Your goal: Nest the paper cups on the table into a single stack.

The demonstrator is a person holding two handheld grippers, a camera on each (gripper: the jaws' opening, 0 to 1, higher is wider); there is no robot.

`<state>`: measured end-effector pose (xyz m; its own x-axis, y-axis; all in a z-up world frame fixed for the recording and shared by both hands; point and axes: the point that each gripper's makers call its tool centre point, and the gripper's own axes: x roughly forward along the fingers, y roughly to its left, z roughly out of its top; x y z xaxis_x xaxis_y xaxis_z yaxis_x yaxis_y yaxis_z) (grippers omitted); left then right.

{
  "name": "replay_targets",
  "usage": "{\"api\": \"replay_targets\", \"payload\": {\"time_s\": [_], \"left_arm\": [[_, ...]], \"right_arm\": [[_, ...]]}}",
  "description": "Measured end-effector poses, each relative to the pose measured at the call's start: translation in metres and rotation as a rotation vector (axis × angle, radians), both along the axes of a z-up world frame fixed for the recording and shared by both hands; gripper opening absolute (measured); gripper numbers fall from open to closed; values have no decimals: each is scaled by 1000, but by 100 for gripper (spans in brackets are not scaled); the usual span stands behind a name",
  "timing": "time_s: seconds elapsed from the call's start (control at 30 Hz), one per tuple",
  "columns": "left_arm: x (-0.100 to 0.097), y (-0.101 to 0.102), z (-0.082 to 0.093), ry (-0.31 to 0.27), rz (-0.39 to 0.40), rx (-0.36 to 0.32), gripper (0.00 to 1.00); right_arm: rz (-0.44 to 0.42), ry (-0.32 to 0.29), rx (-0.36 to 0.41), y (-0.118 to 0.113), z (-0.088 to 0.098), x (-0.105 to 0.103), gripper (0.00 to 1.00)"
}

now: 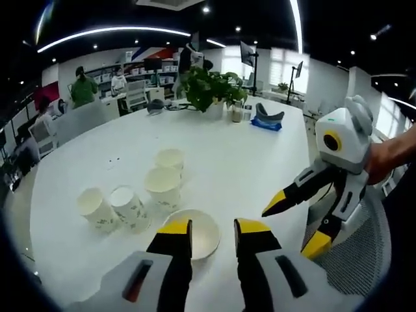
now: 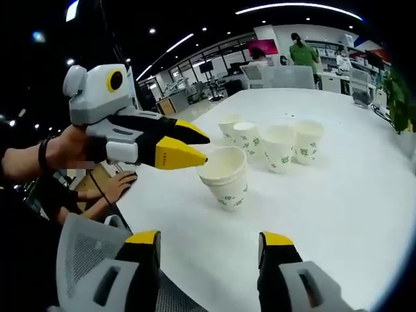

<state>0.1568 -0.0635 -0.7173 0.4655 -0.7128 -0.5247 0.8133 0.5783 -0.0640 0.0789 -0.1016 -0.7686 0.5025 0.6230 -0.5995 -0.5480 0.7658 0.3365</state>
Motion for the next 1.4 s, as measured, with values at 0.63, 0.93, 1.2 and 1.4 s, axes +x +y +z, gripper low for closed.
{"api": "replay_targets", "payload": {"time_s": [0.63, 0.93, 1.2, 1.4], "left_arm": [[62, 46, 2, -1, 149, 14, 50], [100, 41, -10, -6, 71, 110, 57], [138, 24, -34, -19, -59, 245, 60], [145, 12, -43, -1, -140, 285, 58]], "right_arm": [[-79, -37, 84, 5, 12, 5, 64], [-97, -14, 101, 8, 12, 3, 64], [-86, 3, 96, 10, 10, -1, 63], [-98, 20, 92, 4, 4, -6, 63]]}}
